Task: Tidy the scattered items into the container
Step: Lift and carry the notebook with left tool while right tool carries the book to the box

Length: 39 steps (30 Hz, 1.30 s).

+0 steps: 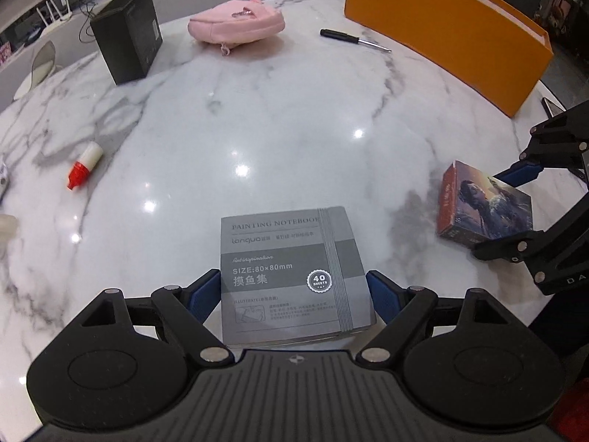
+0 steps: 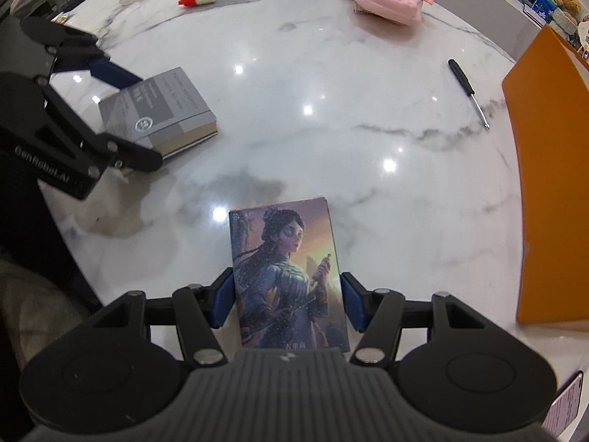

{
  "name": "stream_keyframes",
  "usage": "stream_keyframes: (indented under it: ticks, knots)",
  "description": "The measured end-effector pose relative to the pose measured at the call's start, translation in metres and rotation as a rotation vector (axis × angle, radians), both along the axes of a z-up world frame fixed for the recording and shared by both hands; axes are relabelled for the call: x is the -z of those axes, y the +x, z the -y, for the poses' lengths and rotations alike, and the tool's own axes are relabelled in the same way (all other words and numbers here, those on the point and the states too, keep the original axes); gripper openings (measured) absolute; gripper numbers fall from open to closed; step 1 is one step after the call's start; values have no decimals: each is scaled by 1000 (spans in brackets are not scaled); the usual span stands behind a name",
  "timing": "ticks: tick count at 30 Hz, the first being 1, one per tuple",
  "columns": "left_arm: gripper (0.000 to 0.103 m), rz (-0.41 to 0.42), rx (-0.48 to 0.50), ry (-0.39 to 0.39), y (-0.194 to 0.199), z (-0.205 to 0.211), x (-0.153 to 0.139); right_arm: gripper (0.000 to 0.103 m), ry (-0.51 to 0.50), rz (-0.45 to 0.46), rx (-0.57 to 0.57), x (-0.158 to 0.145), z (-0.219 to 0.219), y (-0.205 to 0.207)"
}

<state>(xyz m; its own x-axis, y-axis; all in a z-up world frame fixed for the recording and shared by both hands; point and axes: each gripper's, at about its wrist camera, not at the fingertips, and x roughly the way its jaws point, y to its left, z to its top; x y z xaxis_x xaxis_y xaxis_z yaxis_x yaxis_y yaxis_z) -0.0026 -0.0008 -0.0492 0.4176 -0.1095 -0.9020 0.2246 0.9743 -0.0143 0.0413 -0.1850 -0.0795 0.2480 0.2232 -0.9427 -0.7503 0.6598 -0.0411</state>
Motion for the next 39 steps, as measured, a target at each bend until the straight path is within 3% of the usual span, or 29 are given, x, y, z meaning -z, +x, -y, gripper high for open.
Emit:
stream_keyframes:
  ticks: [14, 29, 39]
  knots:
    - [97, 97, 98, 7, 2, 37, -63, 62, 77, 98, -11, -78, 31, -8]
    - [97, 302, 217, -50, 38, 89, -160, 62, 86, 228, 96, -154, 95, 6]
    - [97, 400, 310, -73, 62, 131, -202, 62, 95, 312, 160, -193, 129, 20]
